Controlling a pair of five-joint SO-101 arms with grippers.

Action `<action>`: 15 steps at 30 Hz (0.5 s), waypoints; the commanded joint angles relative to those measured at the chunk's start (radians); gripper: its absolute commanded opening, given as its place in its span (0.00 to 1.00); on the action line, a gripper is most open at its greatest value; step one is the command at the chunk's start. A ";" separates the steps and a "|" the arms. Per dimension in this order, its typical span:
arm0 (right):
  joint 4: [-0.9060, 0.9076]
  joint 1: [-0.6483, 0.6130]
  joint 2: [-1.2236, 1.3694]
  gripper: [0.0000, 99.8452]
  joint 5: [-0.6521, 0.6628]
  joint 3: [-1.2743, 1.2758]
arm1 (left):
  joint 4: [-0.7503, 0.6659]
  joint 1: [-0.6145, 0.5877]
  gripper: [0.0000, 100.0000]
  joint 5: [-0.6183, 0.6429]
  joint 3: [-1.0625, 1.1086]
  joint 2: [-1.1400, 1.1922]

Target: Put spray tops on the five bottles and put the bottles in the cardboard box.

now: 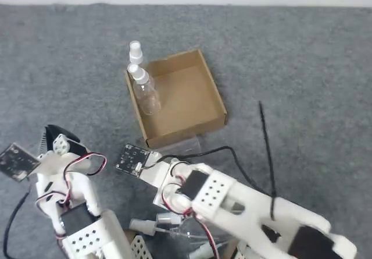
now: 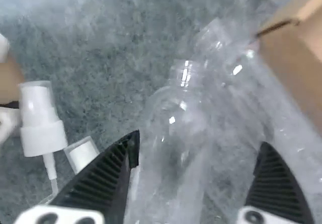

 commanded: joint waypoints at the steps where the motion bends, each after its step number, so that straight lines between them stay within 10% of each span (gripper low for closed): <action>1: -0.022 -0.012 0.036 0.32 -0.008 -0.080 | -0.038 -0.003 0.02 -0.008 -0.005 -0.021; 15: 0.090 0.038 0.067 0.10 0.124 -0.163 | -0.038 -0.003 0.02 -0.008 -0.005 -0.021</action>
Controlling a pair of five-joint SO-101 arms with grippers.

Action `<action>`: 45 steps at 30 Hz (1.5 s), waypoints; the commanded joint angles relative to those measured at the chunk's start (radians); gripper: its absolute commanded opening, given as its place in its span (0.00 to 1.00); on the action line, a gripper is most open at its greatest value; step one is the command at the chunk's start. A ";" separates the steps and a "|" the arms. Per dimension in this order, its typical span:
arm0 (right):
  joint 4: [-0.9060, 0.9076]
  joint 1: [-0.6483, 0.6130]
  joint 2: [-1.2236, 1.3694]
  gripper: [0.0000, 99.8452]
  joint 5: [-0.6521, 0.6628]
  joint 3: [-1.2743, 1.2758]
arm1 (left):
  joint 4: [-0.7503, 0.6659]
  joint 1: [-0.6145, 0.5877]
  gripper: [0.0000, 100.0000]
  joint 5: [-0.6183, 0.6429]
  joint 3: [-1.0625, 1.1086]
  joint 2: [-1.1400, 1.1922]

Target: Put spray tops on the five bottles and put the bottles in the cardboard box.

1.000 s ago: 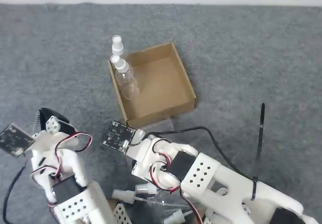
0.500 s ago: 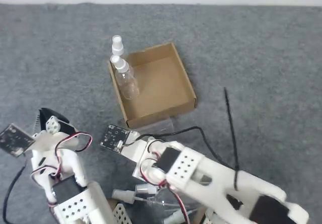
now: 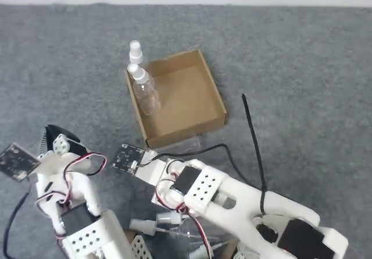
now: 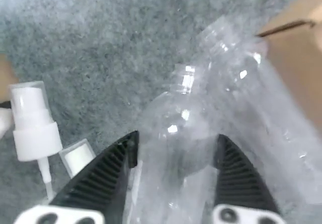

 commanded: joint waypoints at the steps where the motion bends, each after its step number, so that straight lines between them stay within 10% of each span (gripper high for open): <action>1: 0.094 0.047 -0.005 0.10 0.094 -0.107 | -0.037 -0.003 0.02 -0.008 -0.005 -0.021; 45: 0.438 0.412 -0.338 0.10 0.408 -0.164 | -0.037 0.003 0.02 -0.008 -0.004 -0.021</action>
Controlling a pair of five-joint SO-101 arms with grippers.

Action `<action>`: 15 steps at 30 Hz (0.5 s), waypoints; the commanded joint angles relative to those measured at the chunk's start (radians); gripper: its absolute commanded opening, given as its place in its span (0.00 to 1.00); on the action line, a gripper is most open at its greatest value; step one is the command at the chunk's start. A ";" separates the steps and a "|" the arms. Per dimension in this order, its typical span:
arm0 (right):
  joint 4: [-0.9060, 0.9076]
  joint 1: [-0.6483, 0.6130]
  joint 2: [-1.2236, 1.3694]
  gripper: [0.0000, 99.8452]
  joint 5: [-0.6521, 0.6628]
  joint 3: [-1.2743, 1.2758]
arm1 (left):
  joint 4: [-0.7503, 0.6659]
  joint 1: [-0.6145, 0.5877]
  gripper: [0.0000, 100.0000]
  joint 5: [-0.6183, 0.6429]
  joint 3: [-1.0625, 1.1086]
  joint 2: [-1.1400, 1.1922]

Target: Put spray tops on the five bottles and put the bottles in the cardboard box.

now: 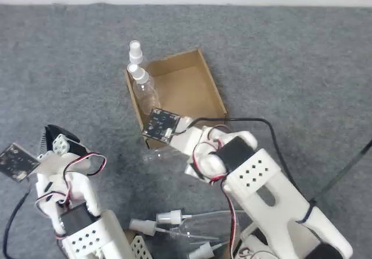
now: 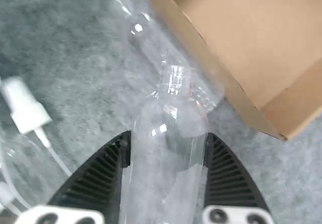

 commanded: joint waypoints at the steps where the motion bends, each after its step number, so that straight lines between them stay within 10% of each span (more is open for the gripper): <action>1: 0.012 0.064 -0.050 0.10 0.087 0.014 | -0.037 0.003 0.02 -0.008 -0.004 -0.021; 15: -0.033 0.173 -0.047 0.10 0.181 0.190 | -0.037 0.003 0.02 -0.008 -0.004 -0.021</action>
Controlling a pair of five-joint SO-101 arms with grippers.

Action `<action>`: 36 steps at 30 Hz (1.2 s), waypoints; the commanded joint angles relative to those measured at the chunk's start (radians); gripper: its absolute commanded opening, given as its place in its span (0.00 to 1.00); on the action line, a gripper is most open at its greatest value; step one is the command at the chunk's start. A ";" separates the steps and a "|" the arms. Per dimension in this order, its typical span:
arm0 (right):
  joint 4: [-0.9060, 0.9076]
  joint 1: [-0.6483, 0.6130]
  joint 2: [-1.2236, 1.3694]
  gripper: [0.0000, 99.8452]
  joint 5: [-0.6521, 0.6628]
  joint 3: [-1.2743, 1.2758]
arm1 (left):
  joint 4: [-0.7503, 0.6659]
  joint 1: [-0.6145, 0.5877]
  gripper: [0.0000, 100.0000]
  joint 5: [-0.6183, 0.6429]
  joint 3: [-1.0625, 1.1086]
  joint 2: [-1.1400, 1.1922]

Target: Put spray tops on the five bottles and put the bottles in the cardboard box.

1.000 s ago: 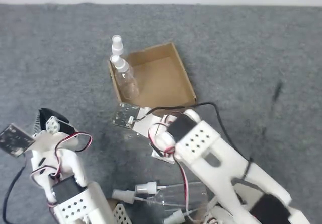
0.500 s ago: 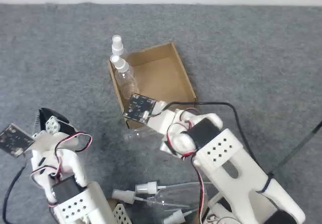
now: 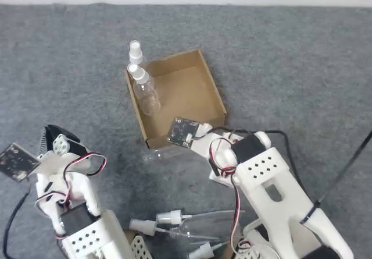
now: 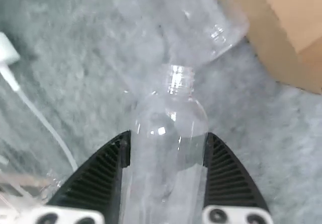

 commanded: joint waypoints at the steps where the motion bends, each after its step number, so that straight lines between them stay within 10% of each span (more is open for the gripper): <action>1: -0.050 0.016 -0.044 0.11 0.017 0.026 | -0.037 0.003 0.02 -0.008 -0.004 -0.021; 36: -0.222 0.015 -0.054 0.17 0.017 0.265 | -0.037 0.005 0.02 -0.008 -0.004 -0.021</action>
